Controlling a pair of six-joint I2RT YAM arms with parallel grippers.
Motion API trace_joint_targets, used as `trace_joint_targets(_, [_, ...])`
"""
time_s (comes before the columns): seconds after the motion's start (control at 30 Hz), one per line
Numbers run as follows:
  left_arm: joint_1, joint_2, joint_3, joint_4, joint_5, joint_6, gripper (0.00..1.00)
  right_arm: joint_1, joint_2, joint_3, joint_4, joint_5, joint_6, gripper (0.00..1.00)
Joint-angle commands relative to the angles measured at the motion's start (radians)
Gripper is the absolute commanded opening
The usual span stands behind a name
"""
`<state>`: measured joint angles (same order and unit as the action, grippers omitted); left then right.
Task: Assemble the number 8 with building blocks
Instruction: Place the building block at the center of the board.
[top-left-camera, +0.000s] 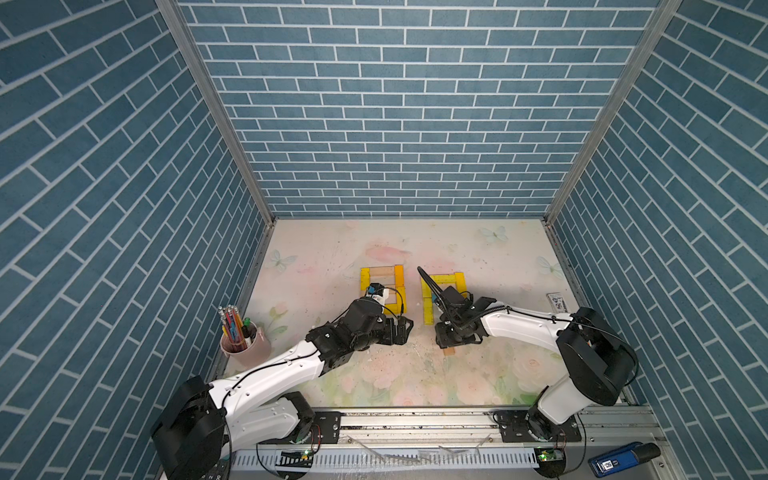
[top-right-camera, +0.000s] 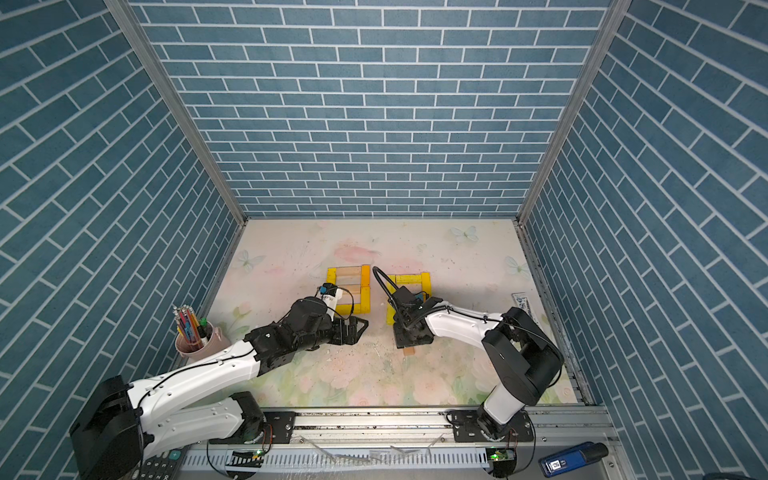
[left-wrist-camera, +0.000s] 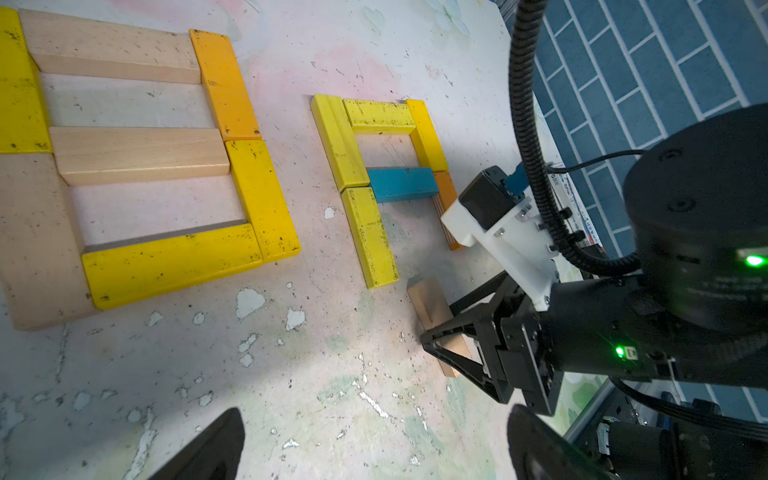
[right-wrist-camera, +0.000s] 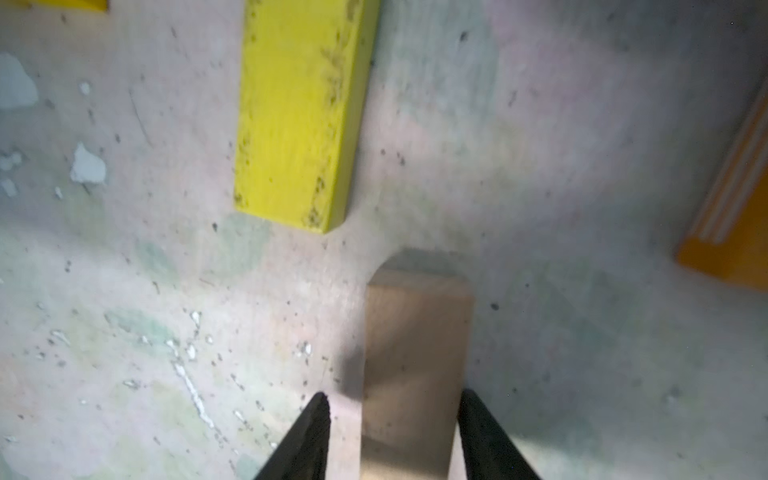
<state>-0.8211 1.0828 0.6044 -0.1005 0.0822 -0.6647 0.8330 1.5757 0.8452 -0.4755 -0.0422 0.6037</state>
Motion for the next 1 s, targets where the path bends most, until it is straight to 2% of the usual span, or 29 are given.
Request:
trace_joint_targets(0.0, [0.007, -0.025, -0.009, -0.027, -0.004, 0.033, 1.00, 0.007, -0.042, -0.050, -0.051, 0.047, 0.030, 0.56])
trace_joint_targets(0.43, [-0.005, 0.006, 0.088, -0.082, 0.060, 0.241, 0.99, -0.001, -0.105, -0.149, -0.076, 0.155, 0.089, 0.55])
trace_joint_targets(0.63, [-0.088, 0.087, 0.202, -0.131, 0.015, 0.459, 0.99, -0.052, -0.134, -0.183, -0.046, 0.168, 0.108, 0.54])
trace_joint_targets(0.97, [-0.163, 0.251, 0.347, -0.122, -0.001, 0.681, 0.97, -0.162, -0.202, -0.244, 0.022, 0.155, 0.122, 0.49])
